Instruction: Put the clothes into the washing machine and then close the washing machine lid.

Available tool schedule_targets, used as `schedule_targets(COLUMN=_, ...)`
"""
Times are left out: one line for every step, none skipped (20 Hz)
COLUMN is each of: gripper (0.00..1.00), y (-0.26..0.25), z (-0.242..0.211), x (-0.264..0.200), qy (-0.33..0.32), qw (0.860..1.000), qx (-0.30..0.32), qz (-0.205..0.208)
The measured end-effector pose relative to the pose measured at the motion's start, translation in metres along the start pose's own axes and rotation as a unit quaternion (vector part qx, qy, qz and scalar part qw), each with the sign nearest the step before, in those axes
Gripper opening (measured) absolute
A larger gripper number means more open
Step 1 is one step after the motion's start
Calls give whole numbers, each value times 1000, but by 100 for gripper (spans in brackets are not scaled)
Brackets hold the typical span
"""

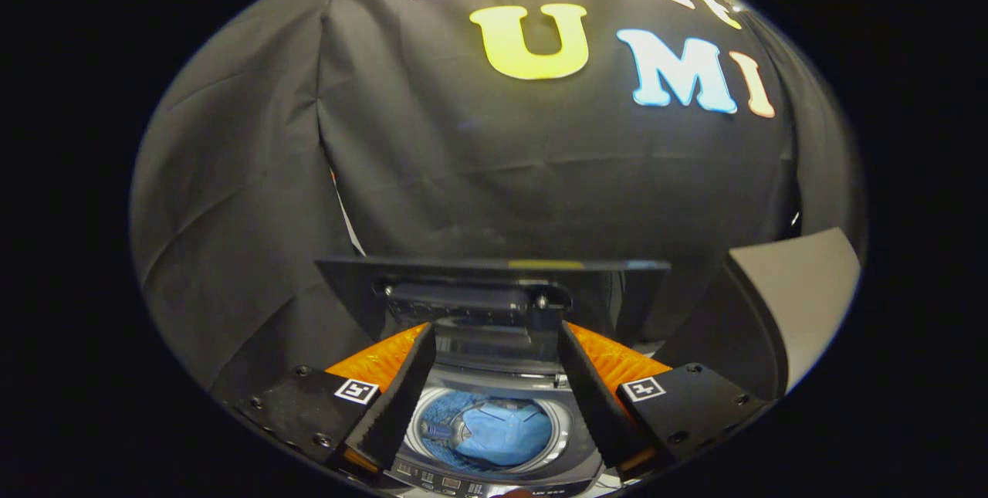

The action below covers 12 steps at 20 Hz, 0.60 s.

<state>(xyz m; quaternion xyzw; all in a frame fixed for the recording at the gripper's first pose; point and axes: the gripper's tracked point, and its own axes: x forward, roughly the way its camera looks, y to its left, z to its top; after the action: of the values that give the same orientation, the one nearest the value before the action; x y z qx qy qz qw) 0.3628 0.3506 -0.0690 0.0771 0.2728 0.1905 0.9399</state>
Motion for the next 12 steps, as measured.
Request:
schedule_targets(gripper=98, y=-1, z=15, x=-5, qy=-14, qw=1000, qx=-7, qz=0)
schedule_targets(gripper=98, y=-1, z=29, x=-7, qy=-26, qw=1000, qx=-15, qz=1)
schedule_targets(gripper=98, y=0, z=39, x=-8, qy=-34, qw=999, qx=-22, qz=1)
schedule_targets(gripper=98, y=-1, z=48, x=-5, qy=-37, qw=999, qx=-26, qz=1)
schedule_targets(gripper=98, y=0, z=56, x=-2, qy=-39, qw=999, qx=-24, qz=2)
schedule_targets(gripper=98, y=1, z=62, x=2, qy=-37, qw=999, qx=-18, qz=3)
schedule_targets(gripper=98, y=4, z=68, x=7, qy=-37, qw=999, qx=-8, qz=8)
schedule_targets(gripper=98, y=6, z=74, x=13, qy=-39, qw=999, qx=-1, qz=11)
schedule_targets(gripper=98, y=8, z=79, x=18, qy=-39, qw=999, qx=0, qz=10)
schedule_targets(gripper=98, y=8, z=87, x=26, qy=-38, qw=999, qx=-5, qz=8)
schedule_targets(gripper=99, y=8, z=90, x=35, qy=-35, qw=999, qx=-10, qz=6)
schedule_targets(gripper=99, y=9, z=90, x=45, qy=-28, qw=1000, qx=-12, qz=5)
